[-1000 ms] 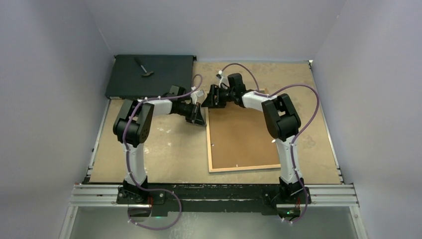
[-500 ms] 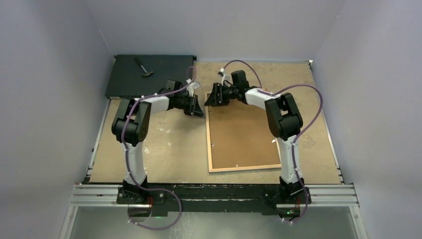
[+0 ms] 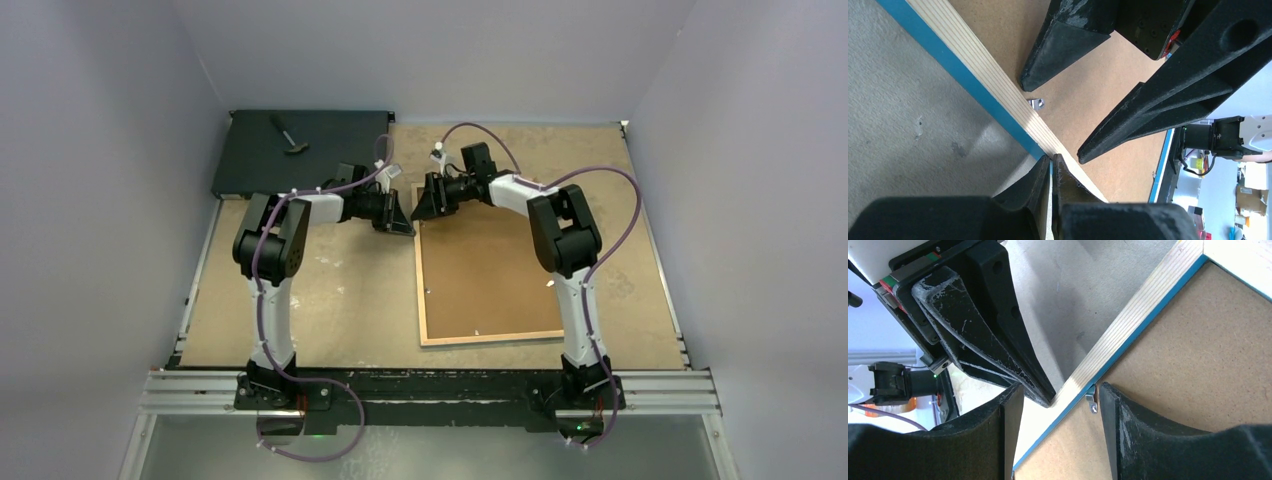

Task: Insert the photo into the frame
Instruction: Install the photo frame at the center of the board.

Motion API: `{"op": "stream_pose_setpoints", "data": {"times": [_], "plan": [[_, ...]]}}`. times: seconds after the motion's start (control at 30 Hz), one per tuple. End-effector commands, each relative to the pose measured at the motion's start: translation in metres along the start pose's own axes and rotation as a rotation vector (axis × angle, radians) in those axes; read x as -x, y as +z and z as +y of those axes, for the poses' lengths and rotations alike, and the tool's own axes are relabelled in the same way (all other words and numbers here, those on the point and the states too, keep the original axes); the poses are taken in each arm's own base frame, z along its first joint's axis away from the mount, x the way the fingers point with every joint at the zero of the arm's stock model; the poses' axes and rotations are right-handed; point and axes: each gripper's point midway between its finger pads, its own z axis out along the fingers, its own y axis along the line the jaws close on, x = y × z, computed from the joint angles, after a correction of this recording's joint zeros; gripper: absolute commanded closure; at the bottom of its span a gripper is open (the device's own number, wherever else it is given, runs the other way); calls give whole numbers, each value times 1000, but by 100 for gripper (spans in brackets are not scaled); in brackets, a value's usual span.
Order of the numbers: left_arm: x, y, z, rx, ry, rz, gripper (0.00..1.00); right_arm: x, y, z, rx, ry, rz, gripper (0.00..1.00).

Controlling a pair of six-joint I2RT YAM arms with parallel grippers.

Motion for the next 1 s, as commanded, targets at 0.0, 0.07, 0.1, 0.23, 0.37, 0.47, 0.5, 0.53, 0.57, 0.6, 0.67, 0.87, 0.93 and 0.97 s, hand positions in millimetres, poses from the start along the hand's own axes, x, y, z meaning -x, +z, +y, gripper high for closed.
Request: {"op": "stream_pose_setpoints", "data": {"times": [0.0, 0.07, 0.1, 0.23, 0.37, 0.47, 0.5, 0.53, 0.57, 0.6, 0.67, 0.87, 0.93, 0.97], "plan": [[13, 3, 5, 19, 41, -31, 98, -6, 2, -7, -3, -27, 32, 40], [12, 3, 7, 26, 42, -28, 99, -11, 2, -5, 4, -25, 41, 41], [12, 3, 7, 27, 43, -27, 99, -15, 2, -5, 9, -20, 46, 41], [10, 5, 8, 33, 44, -24, 100, -29, 6, -3, 15, -6, 72, 43], [8, 6, 8, 34, 50, -21, 100, -40, 10, 5, 25, -8, 91, 44], [9, 6, 8, 34, 55, -23, 100, -46, 14, 13, 41, -9, 103, 46], [8, 6, 9, 34, 56, -20, 100, -48, 16, 16, 47, -12, 109, 46], [8, 6, 9, 34, 57, -19, 100, -51, 18, 19, 51, -16, 116, 46], [7, 6, 9, 35, 57, -18, 100, -53, 20, 21, 53, -17, 124, 46], [7, 6, 9, 34, 59, -18, 100, -56, 21, 24, 60, -16, 132, 46], [7, 6, 9, 32, 62, -18, 100, -61, 24, 27, 67, -15, 147, 47], [5, 2, 0, 10, 68, -13, 100, -57, 23, 47, 107, -13, 157, 39], [1, -3, -5, 4, 68, 3, 98, -23, 15, 50, 61, -35, 90, 31], [-3, -5, -9, -5, 67, 15, 97, -3, 6, 49, 25, -34, 38, 27]]}}
